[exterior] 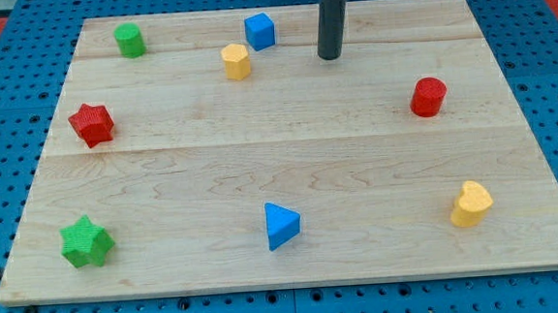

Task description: Slide yellow hexagon slightly left

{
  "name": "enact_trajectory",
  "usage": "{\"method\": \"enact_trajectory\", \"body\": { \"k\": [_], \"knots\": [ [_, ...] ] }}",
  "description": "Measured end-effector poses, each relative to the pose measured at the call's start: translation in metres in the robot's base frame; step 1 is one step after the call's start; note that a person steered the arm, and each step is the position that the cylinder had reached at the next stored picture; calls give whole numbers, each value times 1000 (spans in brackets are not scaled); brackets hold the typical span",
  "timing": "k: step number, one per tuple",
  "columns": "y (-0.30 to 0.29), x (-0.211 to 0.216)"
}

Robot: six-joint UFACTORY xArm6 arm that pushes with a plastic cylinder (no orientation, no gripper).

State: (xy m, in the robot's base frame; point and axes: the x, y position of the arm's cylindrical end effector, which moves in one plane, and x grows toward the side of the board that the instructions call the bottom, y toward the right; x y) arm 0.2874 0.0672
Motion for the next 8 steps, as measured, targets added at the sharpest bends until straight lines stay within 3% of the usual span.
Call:
{"method": "enact_trajectory", "body": {
  "k": [3, 4, 5, 8],
  "knots": [
    [-155, 6],
    [-163, 24],
    [-126, 44],
    [-196, 24]
  ]
}}
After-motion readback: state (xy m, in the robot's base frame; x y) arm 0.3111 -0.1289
